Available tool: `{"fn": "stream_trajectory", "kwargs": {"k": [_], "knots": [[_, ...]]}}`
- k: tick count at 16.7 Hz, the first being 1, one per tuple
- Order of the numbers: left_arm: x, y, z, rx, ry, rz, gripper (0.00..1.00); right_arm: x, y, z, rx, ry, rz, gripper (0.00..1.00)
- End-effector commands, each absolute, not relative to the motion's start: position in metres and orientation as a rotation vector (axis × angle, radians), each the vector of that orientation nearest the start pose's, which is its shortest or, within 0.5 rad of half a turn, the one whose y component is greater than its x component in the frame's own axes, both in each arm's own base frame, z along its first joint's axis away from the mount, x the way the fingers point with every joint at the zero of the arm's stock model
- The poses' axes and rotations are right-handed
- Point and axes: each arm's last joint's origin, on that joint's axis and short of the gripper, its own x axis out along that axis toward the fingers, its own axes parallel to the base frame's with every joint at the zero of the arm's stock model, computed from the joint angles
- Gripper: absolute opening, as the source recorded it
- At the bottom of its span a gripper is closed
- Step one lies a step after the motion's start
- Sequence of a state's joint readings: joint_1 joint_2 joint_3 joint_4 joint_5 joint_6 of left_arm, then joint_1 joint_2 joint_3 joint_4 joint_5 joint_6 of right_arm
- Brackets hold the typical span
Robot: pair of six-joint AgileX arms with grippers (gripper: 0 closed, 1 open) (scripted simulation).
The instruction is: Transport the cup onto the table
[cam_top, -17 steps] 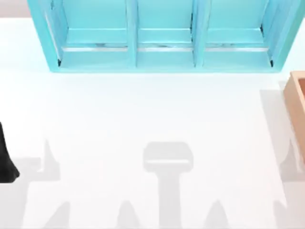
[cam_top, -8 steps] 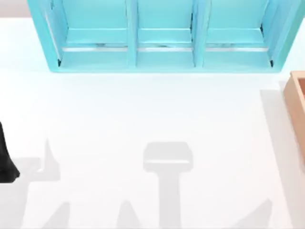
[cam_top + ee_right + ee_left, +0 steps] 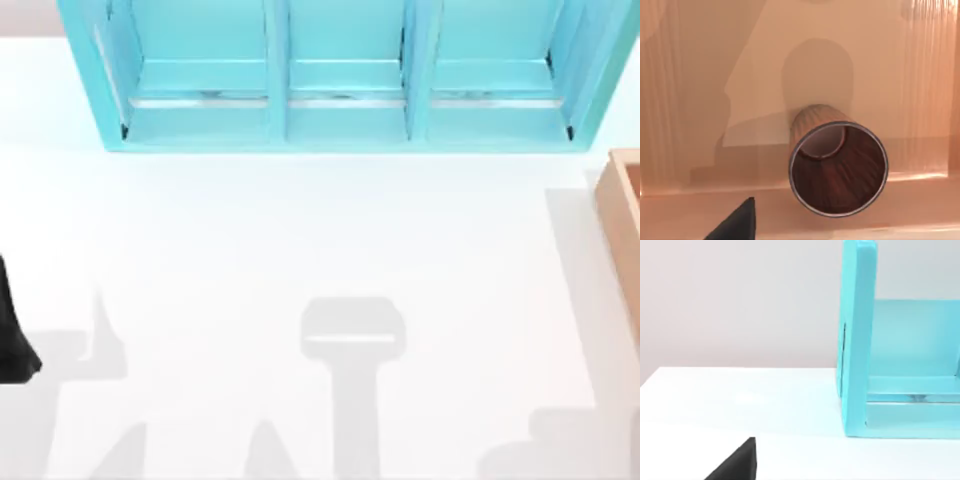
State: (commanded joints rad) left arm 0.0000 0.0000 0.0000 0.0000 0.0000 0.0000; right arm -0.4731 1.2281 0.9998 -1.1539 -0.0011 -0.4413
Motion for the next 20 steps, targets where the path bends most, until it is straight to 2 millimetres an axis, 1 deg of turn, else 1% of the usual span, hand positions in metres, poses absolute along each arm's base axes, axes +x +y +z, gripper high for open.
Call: {"fn": "stream_trajectory", "kwargs": {"k": [3, 5, 10, 12, 15, 20], "knots": [[0.106, -0.001, 0.16, 0.0, 0.0, 0.0, 1.0, 0.197, -0.113, 0.258, 0.015, 1.534, -0.045, 1.0], [0.106, -0.001, 0.16, 0.0, 0.0, 0.0, 1.0, 0.2, -0.119, 0.259, 0.032, 1.569, -0.032, 1.0], [0.106, -0.001, 0.16, 0.0, 0.0, 0.0, 1.0, 0.201, -0.119, 0.259, 0.03, 1.571, -0.029, 1.0], [0.106, -0.001, 0.16, 0.0, 0.0, 0.0, 1.0, 0.201, -0.119, 0.255, 0.033, 1.572, -0.03, 1.0], [0.106, -0.001, 0.16, 0.0, 0.0, 0.0, 1.0, 0.204, -0.121, 0.232, 0.034, 1.573, -0.03, 1.0], [0.106, -0.001, 0.16, 0.0, 0.0, 0.0, 1.0, 0.205, -0.121, 0.179, 0.032, 1.569, -0.032, 1.0]]}}
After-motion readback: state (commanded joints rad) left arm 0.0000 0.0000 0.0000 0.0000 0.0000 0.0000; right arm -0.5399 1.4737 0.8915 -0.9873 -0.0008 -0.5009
